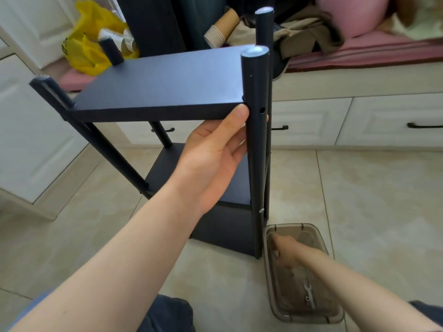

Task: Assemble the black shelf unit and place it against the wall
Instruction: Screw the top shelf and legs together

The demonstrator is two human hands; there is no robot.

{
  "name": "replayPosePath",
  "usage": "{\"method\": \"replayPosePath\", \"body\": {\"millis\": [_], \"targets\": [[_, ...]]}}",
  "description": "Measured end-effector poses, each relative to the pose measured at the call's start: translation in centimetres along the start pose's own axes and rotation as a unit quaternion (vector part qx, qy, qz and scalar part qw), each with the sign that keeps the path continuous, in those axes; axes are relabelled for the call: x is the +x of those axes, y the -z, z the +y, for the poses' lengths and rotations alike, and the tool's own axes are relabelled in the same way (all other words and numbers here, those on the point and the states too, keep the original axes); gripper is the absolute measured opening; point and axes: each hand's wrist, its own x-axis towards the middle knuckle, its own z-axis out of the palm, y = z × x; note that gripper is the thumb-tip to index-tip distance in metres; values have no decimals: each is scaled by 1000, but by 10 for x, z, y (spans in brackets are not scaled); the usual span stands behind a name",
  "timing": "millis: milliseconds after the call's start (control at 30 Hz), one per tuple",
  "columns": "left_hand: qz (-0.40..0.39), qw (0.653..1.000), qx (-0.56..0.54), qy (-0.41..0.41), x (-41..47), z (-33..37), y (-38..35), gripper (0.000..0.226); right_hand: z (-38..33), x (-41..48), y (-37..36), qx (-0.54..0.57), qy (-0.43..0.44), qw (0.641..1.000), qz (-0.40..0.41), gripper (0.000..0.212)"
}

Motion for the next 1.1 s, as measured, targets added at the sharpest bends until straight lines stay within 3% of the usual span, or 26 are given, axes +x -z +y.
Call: {"method": "replayPosePath", "body": {"millis": [67, 200, 300, 467, 600, 767, 933, 1000, 1100], "targets": [[12, 1000, -12, 2, -2, 0, -3, 15, -21, -19, 23, -17, 15, 998, -57, 36], [35, 999, -24, 9, -5, 2, -6, 19, -60, -67, 76, -30, 73, 992, -97, 13], [43, 999, -24, 8, -6, 4, -8, 19, -82, -117, 120, -20, 116, 990, -71, 5], [47, 999, -21, 13, -8, 5, -7, 31, -112, -201, 182, 105, 204, 973, 25, 18], [50, 998, -16, 18, -7, 7, -8, 43, -124, -245, 207, 258, 275, 919, 116, 12], [59, 998, -25, 16, -4, 7, -7, 55, -124, -263, 216, 406, 267, 850, 203, 9], [44, 999, -9, 4, -2, 7, -3, 33, -114, -270, 220, 530, 255, 787, 186, 12], [31, 1000, 0, 2, -1, 7, -1, 31, -112, -272, 224, 547, 268, 767, 203, 19], [17, 1000, 4, 2, -1, 8, 2, 35, -112, -272, 223, 509, 289, 770, 255, 24]]}}
